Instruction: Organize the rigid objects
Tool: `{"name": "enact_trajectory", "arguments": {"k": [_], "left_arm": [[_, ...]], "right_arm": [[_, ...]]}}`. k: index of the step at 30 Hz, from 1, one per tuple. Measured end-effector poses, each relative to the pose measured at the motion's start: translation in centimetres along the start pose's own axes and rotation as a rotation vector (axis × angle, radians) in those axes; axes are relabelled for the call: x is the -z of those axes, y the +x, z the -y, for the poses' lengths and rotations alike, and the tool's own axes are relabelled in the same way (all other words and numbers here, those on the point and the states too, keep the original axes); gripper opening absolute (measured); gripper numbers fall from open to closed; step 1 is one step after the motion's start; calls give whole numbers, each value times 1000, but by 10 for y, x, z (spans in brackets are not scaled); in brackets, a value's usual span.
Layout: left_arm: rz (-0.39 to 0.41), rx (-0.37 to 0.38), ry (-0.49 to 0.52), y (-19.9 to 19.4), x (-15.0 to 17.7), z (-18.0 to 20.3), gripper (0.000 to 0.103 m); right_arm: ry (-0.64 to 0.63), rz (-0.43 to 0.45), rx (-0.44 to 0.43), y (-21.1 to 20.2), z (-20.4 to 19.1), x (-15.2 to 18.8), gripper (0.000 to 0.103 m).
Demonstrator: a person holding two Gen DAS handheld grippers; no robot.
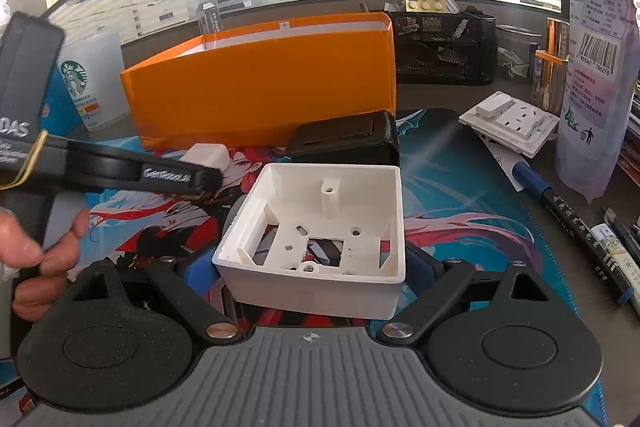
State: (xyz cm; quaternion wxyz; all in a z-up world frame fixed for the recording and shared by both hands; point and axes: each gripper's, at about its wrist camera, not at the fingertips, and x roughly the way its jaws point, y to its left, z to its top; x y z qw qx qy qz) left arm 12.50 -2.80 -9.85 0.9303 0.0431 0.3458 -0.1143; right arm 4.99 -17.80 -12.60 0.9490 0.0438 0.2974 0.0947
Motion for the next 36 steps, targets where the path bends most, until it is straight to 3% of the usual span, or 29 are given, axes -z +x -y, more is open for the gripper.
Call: {"name": "enact_trajectory", "arguments": {"k": [11, 21, 36], "left_arm": [[0, 65, -74, -35, 16, -22, 37], [86, 77, -80, -75, 7, -27, 37], [224, 61, -52, -130, -7, -30, 37]], "right_arm": [[-28, 65, 21, -21, -8, -7, 89], [-158, 186, 89, -52, -32, -19, 88], [-239, 298, 109, -85, -56, -36, 88]]}}
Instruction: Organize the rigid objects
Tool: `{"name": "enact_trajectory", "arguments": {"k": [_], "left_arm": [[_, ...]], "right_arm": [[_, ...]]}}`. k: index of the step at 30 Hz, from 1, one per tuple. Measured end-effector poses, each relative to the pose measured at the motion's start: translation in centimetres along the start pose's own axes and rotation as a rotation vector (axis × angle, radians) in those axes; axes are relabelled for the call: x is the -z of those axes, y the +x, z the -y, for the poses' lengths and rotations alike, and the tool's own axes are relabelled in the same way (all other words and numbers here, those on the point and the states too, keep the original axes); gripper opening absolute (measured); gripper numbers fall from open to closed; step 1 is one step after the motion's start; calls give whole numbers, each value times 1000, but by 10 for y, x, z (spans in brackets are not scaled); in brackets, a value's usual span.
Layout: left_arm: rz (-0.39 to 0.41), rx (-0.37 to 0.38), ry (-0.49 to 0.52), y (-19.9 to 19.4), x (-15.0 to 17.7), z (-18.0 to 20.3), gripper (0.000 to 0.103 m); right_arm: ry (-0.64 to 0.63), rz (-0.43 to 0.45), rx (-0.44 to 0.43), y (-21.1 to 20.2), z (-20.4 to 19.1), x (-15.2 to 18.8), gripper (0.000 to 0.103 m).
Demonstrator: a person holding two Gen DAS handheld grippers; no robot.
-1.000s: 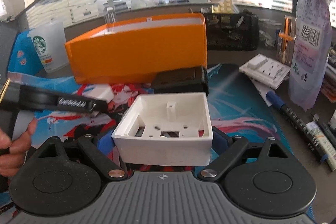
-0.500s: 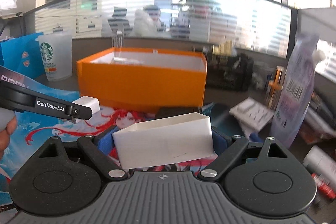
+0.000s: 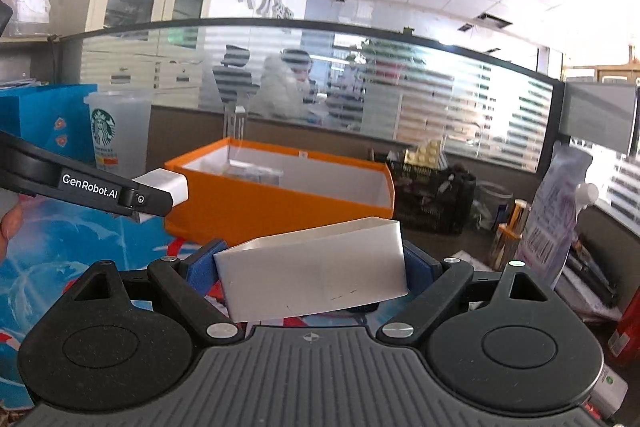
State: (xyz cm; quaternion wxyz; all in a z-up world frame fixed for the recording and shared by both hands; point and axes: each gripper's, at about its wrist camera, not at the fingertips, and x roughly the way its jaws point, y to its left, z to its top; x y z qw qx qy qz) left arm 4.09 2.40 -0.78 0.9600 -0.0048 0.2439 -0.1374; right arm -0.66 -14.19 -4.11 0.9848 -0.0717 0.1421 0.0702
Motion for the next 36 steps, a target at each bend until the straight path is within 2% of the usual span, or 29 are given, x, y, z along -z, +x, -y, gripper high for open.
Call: {"name": "enact_trajectory", "arguments": {"k": [21, 36], "left_arm": [[97, -20, -2, -25, -26, -8, 37], [145, -48, -29, -21, -54, -21, 37]], "right_arm": [[-41, 126, 28, -17, -6, -37, 88], [-34, 176, 45, -3, 3, -60, 88]]}}
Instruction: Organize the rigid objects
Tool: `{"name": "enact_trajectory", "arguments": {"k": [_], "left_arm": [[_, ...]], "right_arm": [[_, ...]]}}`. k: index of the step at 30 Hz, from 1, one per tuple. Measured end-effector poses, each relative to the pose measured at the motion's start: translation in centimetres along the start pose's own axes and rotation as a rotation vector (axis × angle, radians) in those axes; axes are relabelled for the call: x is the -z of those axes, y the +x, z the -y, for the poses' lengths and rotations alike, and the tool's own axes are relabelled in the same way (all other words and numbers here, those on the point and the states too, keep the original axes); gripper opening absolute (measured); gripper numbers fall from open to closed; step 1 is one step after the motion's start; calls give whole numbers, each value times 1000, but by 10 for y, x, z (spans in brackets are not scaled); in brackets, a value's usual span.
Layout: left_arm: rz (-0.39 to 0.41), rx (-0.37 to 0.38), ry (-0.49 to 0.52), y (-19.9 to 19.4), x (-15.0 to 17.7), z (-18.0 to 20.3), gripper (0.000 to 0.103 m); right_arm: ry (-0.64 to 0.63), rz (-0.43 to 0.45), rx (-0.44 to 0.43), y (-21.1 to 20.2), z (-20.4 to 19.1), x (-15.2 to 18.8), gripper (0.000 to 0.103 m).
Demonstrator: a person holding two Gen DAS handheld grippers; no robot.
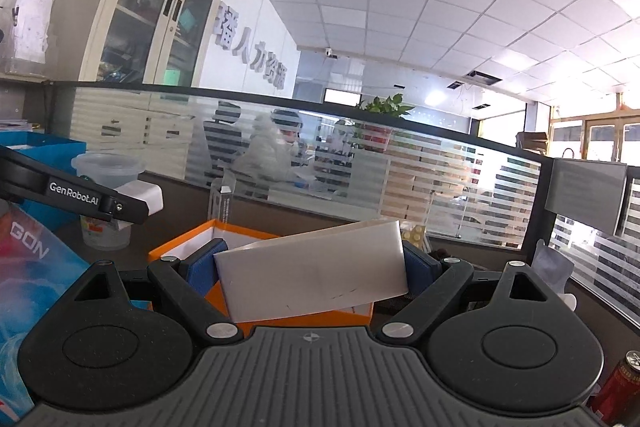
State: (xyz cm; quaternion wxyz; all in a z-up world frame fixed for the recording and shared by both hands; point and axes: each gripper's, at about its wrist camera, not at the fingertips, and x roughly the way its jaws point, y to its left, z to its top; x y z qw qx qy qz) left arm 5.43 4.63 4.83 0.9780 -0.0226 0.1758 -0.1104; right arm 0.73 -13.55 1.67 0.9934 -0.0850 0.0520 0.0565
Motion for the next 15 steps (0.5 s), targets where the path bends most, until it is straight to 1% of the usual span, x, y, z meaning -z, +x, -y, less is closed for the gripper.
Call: {"name": "enact_trajectory", "arguments": {"k": [6, 15], "left_arm": [[2, -3, 0, 10, -8, -1, 37], [-8, -9, -7, 27, -12, -3, 37]], "right_arm": [[5, 6, 7, 10, 4, -4, 88], [2, 13, -6, 20, 5, -8, 88]]}}
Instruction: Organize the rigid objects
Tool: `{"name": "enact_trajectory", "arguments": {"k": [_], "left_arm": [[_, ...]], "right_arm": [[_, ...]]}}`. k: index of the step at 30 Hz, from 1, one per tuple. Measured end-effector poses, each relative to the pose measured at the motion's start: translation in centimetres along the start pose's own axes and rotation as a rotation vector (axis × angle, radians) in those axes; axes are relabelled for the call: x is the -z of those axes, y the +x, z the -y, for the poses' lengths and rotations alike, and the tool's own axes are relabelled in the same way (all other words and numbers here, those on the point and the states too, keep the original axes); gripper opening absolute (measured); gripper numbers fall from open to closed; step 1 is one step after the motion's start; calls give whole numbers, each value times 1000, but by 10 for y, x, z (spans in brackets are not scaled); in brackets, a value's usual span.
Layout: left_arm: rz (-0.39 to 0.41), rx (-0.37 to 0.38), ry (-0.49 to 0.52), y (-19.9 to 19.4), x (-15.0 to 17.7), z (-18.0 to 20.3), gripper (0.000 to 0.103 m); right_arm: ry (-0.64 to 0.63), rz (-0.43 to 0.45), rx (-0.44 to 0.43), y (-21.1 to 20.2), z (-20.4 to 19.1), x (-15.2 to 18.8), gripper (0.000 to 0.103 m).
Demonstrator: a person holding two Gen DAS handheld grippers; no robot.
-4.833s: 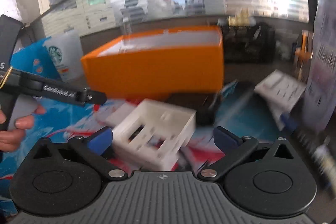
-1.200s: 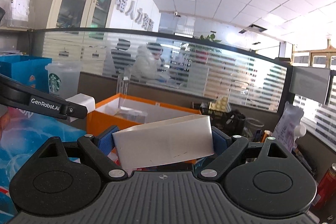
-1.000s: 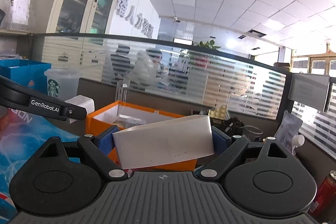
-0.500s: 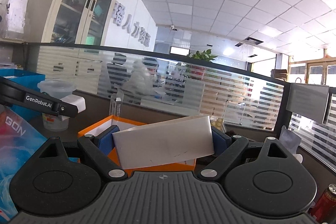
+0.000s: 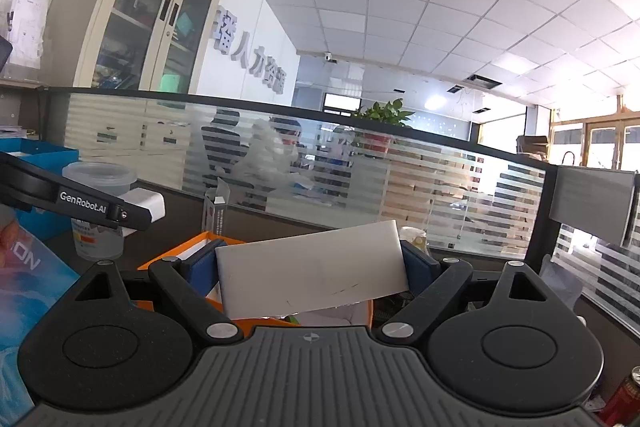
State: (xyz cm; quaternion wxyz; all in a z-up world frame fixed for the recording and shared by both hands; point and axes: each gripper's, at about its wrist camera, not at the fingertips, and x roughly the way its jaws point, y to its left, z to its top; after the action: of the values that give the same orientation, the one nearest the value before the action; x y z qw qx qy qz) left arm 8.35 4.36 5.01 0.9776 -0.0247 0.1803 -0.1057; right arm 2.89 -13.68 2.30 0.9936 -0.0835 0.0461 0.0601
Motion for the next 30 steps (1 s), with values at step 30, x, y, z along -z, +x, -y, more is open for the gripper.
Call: {"name": "enact_trajectory", "arguments": {"k": [30], "left_arm": [[0, -15, 0, 51, -27, 1, 37]], "right_arm": [[5, 43, -48, 48, 5, -18, 88]]}}
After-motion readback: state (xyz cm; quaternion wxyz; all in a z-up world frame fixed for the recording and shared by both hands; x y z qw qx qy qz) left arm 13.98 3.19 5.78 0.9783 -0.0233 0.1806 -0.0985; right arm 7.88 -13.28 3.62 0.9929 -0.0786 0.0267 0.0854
